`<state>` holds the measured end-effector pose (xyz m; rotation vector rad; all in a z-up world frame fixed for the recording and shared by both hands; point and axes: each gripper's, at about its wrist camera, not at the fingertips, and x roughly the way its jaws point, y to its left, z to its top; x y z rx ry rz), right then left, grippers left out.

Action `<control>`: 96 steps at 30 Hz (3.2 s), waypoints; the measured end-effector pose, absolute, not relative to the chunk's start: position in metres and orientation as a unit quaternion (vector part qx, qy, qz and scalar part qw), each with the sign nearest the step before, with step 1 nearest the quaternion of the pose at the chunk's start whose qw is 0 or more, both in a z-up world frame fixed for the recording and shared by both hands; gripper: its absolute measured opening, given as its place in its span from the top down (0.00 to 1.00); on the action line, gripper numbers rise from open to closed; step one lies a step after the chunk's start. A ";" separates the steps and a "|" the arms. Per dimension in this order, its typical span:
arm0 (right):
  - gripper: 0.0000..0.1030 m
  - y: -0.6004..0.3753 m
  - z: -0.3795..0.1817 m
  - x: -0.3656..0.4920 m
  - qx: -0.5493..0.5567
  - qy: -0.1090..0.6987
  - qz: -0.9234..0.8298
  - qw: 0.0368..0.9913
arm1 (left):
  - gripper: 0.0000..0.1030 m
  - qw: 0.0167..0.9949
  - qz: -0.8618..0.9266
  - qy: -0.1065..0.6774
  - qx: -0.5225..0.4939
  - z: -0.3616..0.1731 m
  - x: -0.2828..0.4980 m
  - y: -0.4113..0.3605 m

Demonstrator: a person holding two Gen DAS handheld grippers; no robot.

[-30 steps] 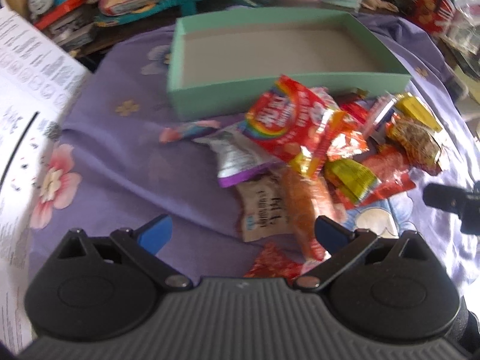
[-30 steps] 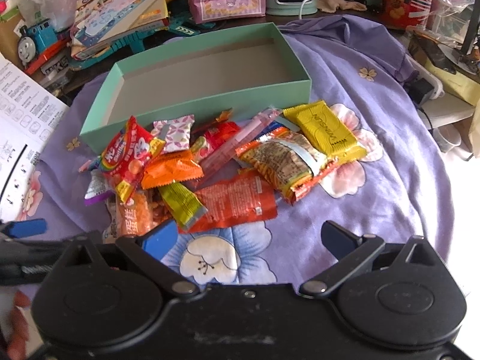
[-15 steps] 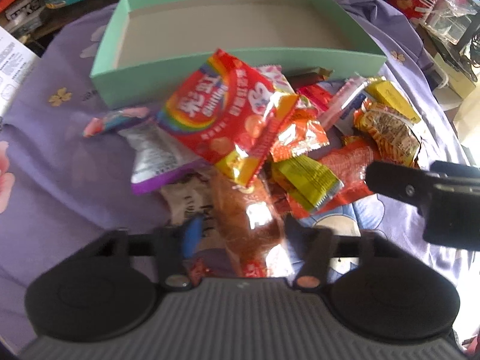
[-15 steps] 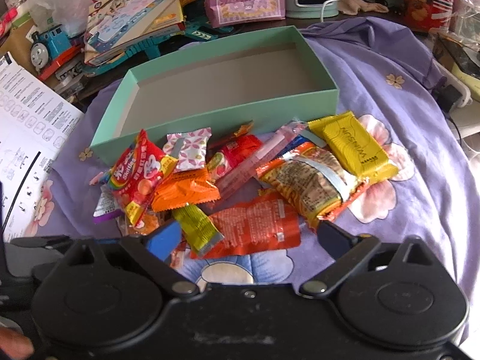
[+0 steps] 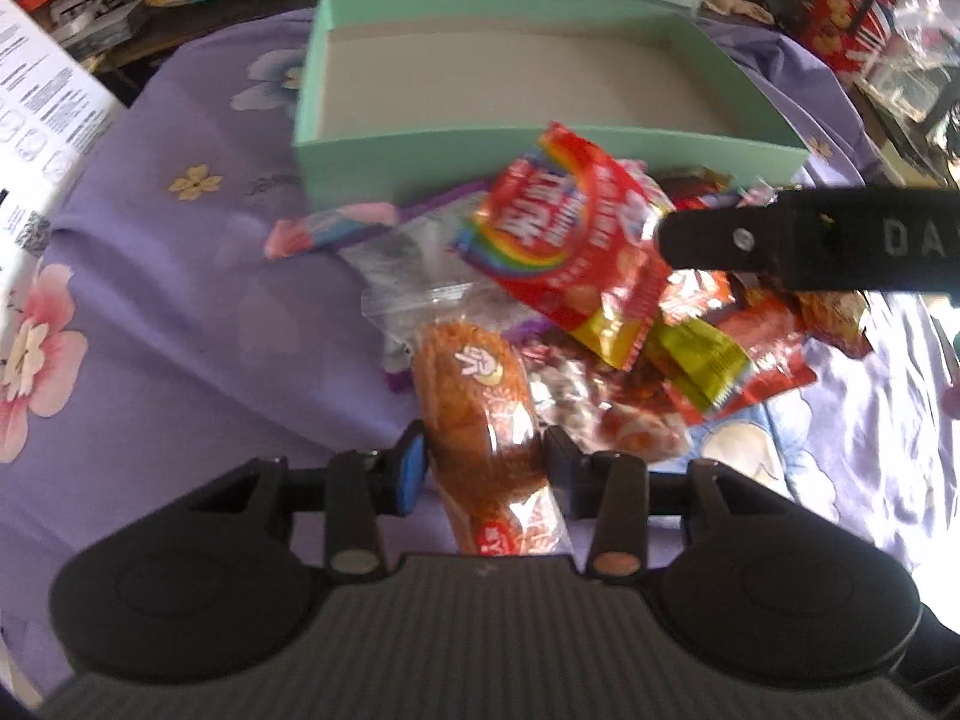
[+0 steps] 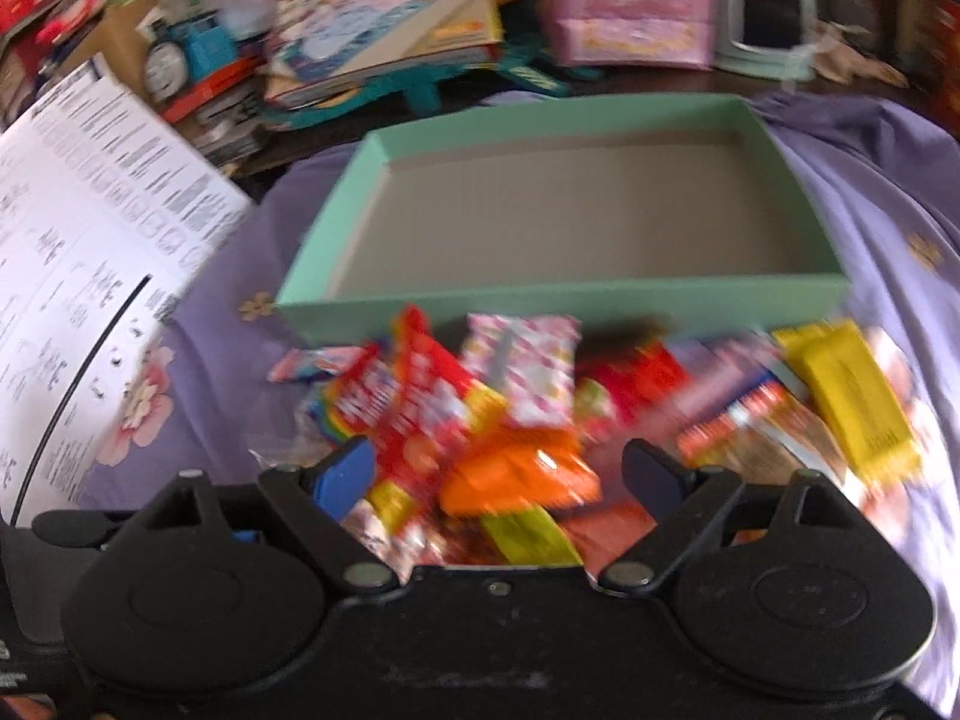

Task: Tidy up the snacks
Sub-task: 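Grasp the orange pastry in clear wrap with the left gripper while the right moves to the Skittles bag, then grasp the red Skittles bag with the right gripper while the left lifts the pastry, then carry both snacks into the green box and open both grippers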

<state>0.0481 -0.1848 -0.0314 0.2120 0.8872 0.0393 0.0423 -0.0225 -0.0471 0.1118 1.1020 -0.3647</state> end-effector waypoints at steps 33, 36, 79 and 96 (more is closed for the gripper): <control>0.30 -0.140 -0.051 0.055 0.034 0.450 0.108 0.886 | 0.58 0.833 -0.142 0.534 0.023 -0.078 0.078 0.021; 0.30 -0.141 -0.046 0.046 0.054 0.436 0.125 0.890 | 0.58 0.833 -0.144 0.533 0.022 -0.078 0.078 0.021; 0.45 -0.141 -0.031 0.013 0.059 0.438 0.101 0.891 | 0.63 0.860 -0.128 0.493 0.044 -0.035 0.048 0.036; 0.45 -0.219 0.035 0.138 0.104 0.386 0.054 0.915 | 0.63 0.886 -0.149 0.437 0.053 0.036 0.181 -0.010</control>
